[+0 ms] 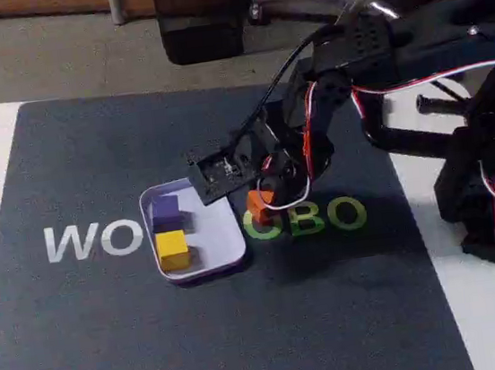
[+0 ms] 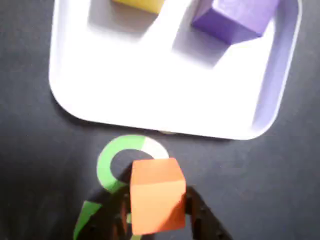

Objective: Move blocks one by one until all three blocks are in the tray.

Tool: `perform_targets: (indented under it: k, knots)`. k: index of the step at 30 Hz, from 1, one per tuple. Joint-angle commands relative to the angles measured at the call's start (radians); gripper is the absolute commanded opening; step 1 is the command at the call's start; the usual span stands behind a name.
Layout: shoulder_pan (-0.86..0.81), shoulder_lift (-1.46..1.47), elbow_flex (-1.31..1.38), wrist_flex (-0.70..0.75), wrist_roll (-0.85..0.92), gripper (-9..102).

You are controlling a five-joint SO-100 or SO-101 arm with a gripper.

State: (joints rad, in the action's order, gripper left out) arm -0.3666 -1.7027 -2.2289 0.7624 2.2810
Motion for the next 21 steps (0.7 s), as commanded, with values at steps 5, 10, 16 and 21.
perform_targets:
  k: [5,10,16,21]
  knots:
    - [0.055,-0.074,0.037,-0.012,-0.107,-8]
    - [0.137,-0.181,0.052,-0.025,-0.276,-8]
    - [0.204,-0.249,0.051,-0.071,-0.399,-8]
    - [0.202,-0.204,0.046,-0.156,-0.433,-8]
